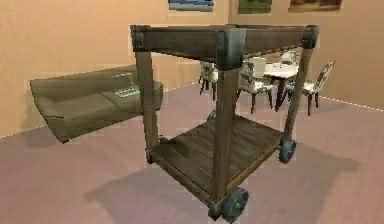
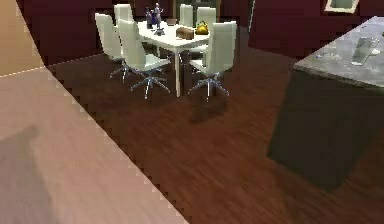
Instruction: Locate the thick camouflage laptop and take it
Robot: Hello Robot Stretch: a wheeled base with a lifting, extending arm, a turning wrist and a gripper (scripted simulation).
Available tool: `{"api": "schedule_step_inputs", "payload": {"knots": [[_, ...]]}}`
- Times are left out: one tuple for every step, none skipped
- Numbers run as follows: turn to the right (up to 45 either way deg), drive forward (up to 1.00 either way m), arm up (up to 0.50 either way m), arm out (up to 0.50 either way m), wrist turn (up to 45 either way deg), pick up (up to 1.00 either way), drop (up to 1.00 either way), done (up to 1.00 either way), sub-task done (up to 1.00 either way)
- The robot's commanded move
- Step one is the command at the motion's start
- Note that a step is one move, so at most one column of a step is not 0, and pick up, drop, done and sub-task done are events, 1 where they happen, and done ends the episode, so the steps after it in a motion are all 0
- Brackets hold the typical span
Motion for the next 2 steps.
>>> {"api": "schedule_step_inputs", "payload": {"knots": [[-33.0, 0.0, 0.0, 0.0, 0.0, 0.0, 0.0, 0.0, 0.0], [0.0, 1.0, 0.0, 0.0, 0.0, 0.0, 0.0, 0.0, 0.0]]}}
